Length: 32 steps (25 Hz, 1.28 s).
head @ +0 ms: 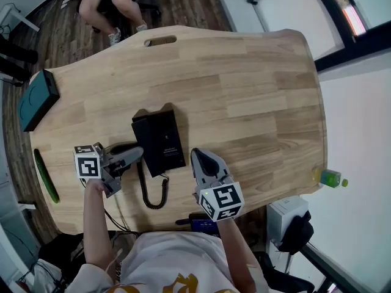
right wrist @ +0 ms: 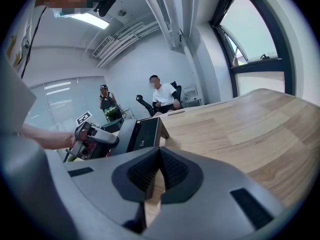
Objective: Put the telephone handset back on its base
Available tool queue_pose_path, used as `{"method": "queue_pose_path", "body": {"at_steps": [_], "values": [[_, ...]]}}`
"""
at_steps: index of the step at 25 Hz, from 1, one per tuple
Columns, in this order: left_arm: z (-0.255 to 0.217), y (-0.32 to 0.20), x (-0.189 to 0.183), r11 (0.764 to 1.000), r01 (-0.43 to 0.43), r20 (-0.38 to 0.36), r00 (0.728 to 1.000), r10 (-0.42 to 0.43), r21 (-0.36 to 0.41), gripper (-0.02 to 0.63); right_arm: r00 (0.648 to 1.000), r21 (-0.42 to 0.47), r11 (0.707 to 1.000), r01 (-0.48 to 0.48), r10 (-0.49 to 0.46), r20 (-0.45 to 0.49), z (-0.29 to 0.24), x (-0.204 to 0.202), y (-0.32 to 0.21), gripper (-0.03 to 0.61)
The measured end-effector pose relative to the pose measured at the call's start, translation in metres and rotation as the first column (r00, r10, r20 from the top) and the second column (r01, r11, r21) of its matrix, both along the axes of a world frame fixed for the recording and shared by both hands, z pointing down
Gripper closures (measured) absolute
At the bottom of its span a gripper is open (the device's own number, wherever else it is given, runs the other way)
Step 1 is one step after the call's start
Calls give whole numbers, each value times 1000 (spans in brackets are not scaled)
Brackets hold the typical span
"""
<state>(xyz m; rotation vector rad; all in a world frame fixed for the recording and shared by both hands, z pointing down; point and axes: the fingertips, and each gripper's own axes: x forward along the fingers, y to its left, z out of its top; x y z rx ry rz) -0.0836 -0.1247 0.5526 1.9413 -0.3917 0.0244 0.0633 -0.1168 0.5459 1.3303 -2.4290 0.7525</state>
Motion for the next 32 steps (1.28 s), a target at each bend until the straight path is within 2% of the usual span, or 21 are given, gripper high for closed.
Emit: {"method": "queue_pose_path", "body": {"at_steps": [18,25,32], "values": [[8,-5,-2,1000,6,21,1000,-5,-19,545,1000,-8,1000,1,-1,-4,5,1,-2,575],[11,-6,-5,998,52,95,994,-48,-39,545,1000,-6,1000,-2,1,-4,3,1,-1,575],[14,-6,-7,998,62,189,980,-60,-6,545,1000,-1,1000,8,-8,-8,2,-1,1,575]]}}
